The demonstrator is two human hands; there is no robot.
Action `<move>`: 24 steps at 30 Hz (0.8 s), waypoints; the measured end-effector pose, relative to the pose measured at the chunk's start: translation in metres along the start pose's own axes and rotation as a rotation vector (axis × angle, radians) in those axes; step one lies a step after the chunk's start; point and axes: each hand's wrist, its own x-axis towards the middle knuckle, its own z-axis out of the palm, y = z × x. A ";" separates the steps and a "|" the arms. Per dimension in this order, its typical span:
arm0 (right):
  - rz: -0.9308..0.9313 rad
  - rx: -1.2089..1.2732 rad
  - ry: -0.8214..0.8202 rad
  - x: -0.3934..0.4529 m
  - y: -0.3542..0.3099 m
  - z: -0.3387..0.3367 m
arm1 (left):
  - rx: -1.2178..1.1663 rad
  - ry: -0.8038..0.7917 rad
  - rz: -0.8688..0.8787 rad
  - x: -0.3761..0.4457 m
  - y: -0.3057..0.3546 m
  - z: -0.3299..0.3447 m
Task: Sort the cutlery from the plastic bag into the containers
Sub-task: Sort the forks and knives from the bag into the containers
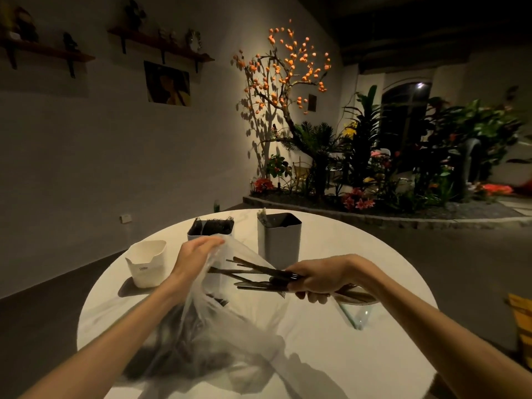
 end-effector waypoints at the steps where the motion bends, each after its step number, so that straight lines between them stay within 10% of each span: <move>1: 0.010 0.057 0.002 -0.011 0.009 -0.004 | 0.004 0.015 -0.038 0.006 0.000 0.005; 10: -0.023 0.500 0.050 -0.073 0.072 -0.027 | -0.107 -0.048 -0.353 0.015 -0.018 0.058; 15: -0.058 0.607 0.054 -0.056 0.076 -0.023 | 0.369 -0.723 -0.359 -0.011 -0.027 0.071; 18: -0.043 0.584 0.043 -0.035 0.071 -0.018 | 0.702 -0.762 -0.008 -0.024 -0.015 0.081; 24: 0.045 0.296 0.049 0.015 0.058 -0.008 | 1.057 -0.287 0.977 -0.020 0.019 0.078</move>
